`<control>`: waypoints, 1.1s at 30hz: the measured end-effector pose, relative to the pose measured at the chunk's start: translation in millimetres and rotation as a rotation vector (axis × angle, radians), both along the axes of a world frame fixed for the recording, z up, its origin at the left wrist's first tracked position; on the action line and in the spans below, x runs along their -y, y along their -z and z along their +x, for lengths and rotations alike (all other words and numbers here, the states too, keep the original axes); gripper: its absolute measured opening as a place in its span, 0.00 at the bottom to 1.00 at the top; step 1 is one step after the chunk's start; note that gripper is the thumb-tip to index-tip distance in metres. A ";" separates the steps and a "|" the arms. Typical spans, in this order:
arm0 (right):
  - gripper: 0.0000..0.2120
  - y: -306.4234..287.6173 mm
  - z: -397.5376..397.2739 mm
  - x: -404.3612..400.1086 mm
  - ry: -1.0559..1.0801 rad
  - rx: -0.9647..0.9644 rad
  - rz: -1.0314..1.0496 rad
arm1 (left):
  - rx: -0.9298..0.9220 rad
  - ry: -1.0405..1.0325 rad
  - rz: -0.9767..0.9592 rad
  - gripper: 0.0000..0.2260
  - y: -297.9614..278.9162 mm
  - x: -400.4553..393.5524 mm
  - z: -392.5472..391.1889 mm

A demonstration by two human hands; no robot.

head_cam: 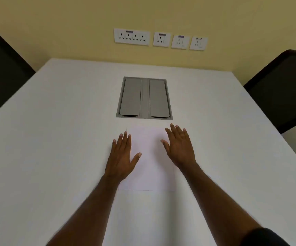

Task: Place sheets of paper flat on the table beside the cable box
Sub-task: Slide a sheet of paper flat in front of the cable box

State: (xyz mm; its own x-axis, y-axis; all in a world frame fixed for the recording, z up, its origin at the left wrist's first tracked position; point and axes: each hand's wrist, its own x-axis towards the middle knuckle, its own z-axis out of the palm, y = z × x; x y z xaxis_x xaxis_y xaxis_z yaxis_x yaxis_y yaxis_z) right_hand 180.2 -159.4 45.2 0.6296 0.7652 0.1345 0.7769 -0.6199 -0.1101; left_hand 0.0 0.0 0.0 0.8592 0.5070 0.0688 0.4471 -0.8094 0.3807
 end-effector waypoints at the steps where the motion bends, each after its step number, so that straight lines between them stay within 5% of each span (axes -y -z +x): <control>1: 0.29 9.1 0.3 -2.4 0.008 -0.021 -0.025 | -0.028 -0.019 -0.023 0.45 9.7 -0.6 -1.1; 12: 0.38 70.1 1.9 -5.1 0.205 -0.257 -0.151 | -0.131 -0.019 0.048 0.47 56.2 -8.0 -12.4; 27: 0.33 78.7 3.3 3.4 0.168 -0.195 -0.149 | -0.173 -0.029 0.098 0.47 55.9 -3.2 -11.3; 33: 0.23 67.9 0.6 4.9 0.062 -0.187 0.054 | -0.196 -0.023 0.103 0.46 56.7 -4.4 -13.0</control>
State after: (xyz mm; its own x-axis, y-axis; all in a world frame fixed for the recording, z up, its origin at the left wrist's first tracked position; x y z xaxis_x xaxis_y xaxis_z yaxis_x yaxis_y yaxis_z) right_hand 180.8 -164.3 -22.7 0.6931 0.7191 0.0508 0.7005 -0.6552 -0.2829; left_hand -13.0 4.4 -56.7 0.8497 0.5253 -0.0454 0.5229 -0.8285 0.2004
